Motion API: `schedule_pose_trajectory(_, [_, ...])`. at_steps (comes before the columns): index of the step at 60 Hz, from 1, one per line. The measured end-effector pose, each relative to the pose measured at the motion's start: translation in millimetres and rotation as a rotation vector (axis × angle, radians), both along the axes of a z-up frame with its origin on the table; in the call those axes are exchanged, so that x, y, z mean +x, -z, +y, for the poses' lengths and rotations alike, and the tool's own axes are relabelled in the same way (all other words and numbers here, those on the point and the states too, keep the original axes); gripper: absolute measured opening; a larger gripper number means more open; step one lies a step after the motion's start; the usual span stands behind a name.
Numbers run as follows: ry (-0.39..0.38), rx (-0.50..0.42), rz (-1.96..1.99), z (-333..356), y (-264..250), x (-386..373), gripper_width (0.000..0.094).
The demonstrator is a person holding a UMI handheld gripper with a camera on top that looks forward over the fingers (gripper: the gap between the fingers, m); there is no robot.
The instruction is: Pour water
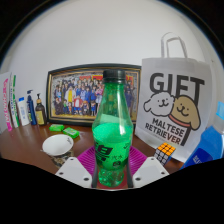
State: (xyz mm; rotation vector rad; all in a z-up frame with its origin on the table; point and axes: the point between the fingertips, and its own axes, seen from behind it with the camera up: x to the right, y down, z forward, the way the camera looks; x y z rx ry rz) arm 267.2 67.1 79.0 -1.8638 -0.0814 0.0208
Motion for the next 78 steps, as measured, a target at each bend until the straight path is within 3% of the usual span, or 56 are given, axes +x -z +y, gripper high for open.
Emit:
schedule_pose_trajectory(10, [0.006,-0.026,-0.026,-2.6,3.8,3.1,0.0547])
schedule_pose_trajectory(13, [0.016,-0.062,-0.033,-5.9,10.2,5.2,0.068])
schedule_pose_trajectory(16, [0.024,-0.085,-0.03,-10.6,11.8,5.5,0.0871])
schedule_pose_trajectory(19, [0.035,-0.105,-0.029,-17.0,11.7,6.4,0.0829])
schedule_pose_trajectory(30, [0.092,-0.188,-0.06,-62.8,-3.7,3.3,0.0857])
schedule_pose_trajectory(36, [0.146,-0.263,-0.036,-105.9,-16.2,-8.4,0.0859])
schedule_pose_trajectory(48, [0.183,-0.361,-0.031,-205.3,-56.0,-63.3,0.0858])
schedule_pose_trajectory(60, [0.202,-0.383,-0.023,-281.3,-92.7,-127.5,0.0855])
schedule_pose_trajectory(78, [0.17,-0.34,-0.089,-322.2,-126.6,-174.1,0.0851])
